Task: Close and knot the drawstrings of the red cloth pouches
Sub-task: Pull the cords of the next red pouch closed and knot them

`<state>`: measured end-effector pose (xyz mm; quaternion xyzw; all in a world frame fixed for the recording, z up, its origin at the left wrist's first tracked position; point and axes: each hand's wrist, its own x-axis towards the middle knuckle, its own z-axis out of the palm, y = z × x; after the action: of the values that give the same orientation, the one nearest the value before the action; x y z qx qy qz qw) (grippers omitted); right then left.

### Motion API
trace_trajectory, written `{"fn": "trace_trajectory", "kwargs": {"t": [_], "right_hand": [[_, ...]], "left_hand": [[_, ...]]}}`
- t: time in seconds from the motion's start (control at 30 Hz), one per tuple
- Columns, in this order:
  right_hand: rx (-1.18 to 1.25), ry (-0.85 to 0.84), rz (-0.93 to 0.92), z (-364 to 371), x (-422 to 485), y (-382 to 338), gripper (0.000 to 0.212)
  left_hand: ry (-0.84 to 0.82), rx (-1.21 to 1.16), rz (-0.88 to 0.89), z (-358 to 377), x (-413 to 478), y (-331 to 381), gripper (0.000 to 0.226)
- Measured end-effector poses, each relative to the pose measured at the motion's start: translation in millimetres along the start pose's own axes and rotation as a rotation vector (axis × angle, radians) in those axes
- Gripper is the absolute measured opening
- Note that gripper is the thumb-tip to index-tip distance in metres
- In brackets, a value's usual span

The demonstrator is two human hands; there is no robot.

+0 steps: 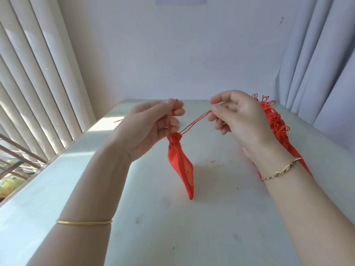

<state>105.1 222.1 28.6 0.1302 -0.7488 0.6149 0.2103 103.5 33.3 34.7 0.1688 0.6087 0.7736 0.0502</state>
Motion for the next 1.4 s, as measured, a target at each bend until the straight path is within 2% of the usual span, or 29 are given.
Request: {"fn": "trace_trajectory", "kwargs": {"t": [0.07, 0.17, 0.27, 0.33, 0.37, 0.43, 0.47, 0.57, 0.63, 0.73, 0.8, 0.9, 1.0, 1.1, 1.2, 1.33, 1.4], "right_hand": [[0.027, -0.03, -0.059, 3.9, -3.6, -11.6, 0.016], [0.059, -0.079, -0.123, 9.0, -8.8, -24.0, 0.016], [0.111, -0.117, -0.157, 12.9, -12.3, -31.3, 0.014], [0.185, -0.096, -0.142, 14.3, -12.8, -31.6, 0.007], [0.196, -0.058, -0.111, 14.6, -11.9, -29.4, 0.005], [0.132, 0.023, -0.005, 12.5, -9.2, -22.4, 0.014], [0.088, 0.01, 0.064, 10.2, -7.7, -19.4, 0.02], [0.027, -0.253, 0.206, 4.9, -6.8, -14.8, 0.039], [-0.021, -0.386, 0.165, 6.3, -9.4, -13.3, 0.03], [-0.042, -0.339, 0.085, 9.6, -9.0, -10.0, 0.015], [-0.048, -0.268, -0.001, 8.7, -7.7, -10.4, 0.015], [-0.116, -0.342, -0.116, 6.6, -9.7, -14.9, 0.016], [-0.049, -0.38, -0.051, 8.6, -9.6, -14.6, 0.023], [0.159, -0.296, 0.107, 12.2, -4.3, -9.5, 0.034], [0.239, -0.307, 0.205, 17.0, -6.2, -4.0, 0.028], [0.276, -0.406, 0.267, 21.9, -9.1, -1.0, 0.023], [0.344, -0.445, 0.309, 21.6, -8.9, -0.3, 0.022]], "left_hand": [[-0.04, 0.128, -0.024, 3.4, -2.7, 1.3, 0.022], [-0.038, 0.364, -0.003, 12.6, -5.7, 3.1, 0.015], [-0.063, 0.463, 0.046, 21.6, -8.8, 4.9, 0.011], [-0.075, 0.437, 0.058, 23.0, -8.6, 5.6, 0.011], [-0.07, 0.408, 0.056, 22.0, -7.8, 5.3, 0.018], [-0.065, 0.322, 0.04, 18.8, -5.5, 4.1, 0.022], [-0.064, 0.286, 0.033, 18.0, -5.3, 4.1, 0.02], [-0.055, 0.221, 0.034, 15.8, -3.6, 3.0, 0.021], [-0.044, 0.195, 0.036, 15.5, -3.7, 3.2, 0.019], [-0.009, 0.161, 0.03, 13.9, -3.9, 4.2, 0.019], [0.019, 0.145, 0.015, 11.4, -3.7, 4.2, 0.018], [0.032, 0.128, 0.016, 8.9, -3.7, 4.7, 0.015], [-0.014, 0.174, 0.03, 10.0, -5.6, 6.6, 0.015], [-0.079, 0.25, 0.041, 11.8, -7.3, 7.8, 0.021], [-0.095, 0.378, 0.118, 12.1, -7.4, 6.7, 0.029], [0.028, 0.765, 0.36, 15.0, -4.1, -0.4, 0.039], [0.091, 0.881, 0.468, 18.6, -3.3, -4.1, 0.046]]}}
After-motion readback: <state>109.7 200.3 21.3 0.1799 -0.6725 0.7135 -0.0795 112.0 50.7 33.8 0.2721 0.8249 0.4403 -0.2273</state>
